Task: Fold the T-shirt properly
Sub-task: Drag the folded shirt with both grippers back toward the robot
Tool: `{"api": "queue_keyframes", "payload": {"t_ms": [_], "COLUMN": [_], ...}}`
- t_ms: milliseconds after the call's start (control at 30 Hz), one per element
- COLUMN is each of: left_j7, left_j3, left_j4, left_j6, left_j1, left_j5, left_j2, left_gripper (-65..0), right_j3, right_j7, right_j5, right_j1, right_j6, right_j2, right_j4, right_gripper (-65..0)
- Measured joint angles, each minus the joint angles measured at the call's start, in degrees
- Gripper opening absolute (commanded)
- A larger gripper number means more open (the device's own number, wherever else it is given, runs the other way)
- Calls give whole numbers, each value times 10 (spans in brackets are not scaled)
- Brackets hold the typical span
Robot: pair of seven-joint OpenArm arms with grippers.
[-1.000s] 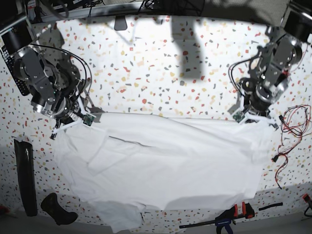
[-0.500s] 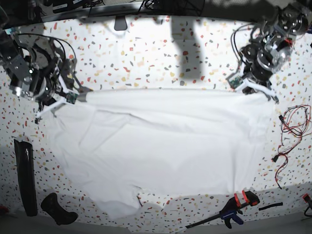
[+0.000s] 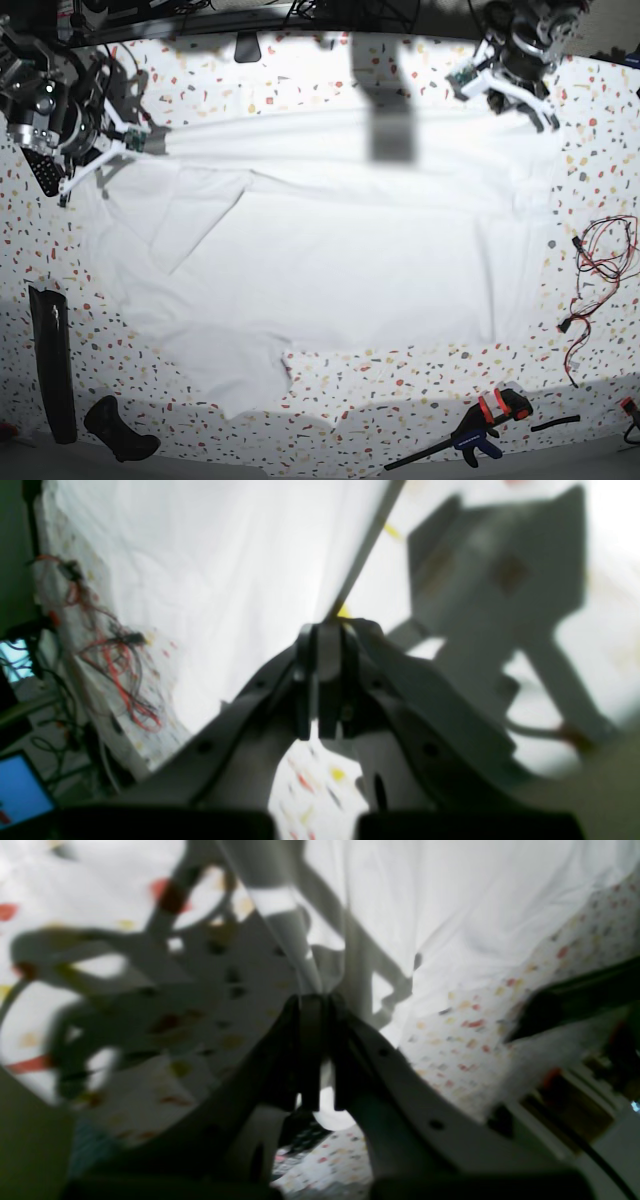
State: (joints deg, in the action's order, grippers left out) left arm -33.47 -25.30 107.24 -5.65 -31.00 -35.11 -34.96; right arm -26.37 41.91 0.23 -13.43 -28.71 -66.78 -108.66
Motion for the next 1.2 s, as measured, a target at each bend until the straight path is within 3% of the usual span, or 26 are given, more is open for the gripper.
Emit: {"api": "queue_keyframes", "payload": {"t_ms": [167, 500, 700, 967, 1100, 1200], "left_j7": [-5, -32, -32, -29, -25, -25], "left_j3": [0, 0, 1, 1, 1, 1], "left_j4": [31, 58, 59, 59, 59, 59], "left_j6": [27, 28, 30, 31, 31, 31], "left_j1": [-49, -60, -114, -140, -139, -139], "left_j5": [-39, -43, -44, -86, -87, -87], "left_j2": [2, 8, 8, 8, 8, 8], "left_gripper": [-650, -650, -650, -650, -650, -650], "right_j3": [1, 3, 3, 3, 3, 3], "right_j7": [27, 54, 58, 59, 60, 62], "right_j5": [15, -24, -53, -78, -77, -78], "right_j1": [-43, -133, -187, -192, -192, -192], "right_j6": [0, 4, 4, 7, 50, 50], "right_j2": [-11, -18, -23, -23, -23, -23], "right_j4": [-11, -51, -69, -76, -76, -76], "right_gripper": [-650, -650, -650, -650, -650, -650]}}
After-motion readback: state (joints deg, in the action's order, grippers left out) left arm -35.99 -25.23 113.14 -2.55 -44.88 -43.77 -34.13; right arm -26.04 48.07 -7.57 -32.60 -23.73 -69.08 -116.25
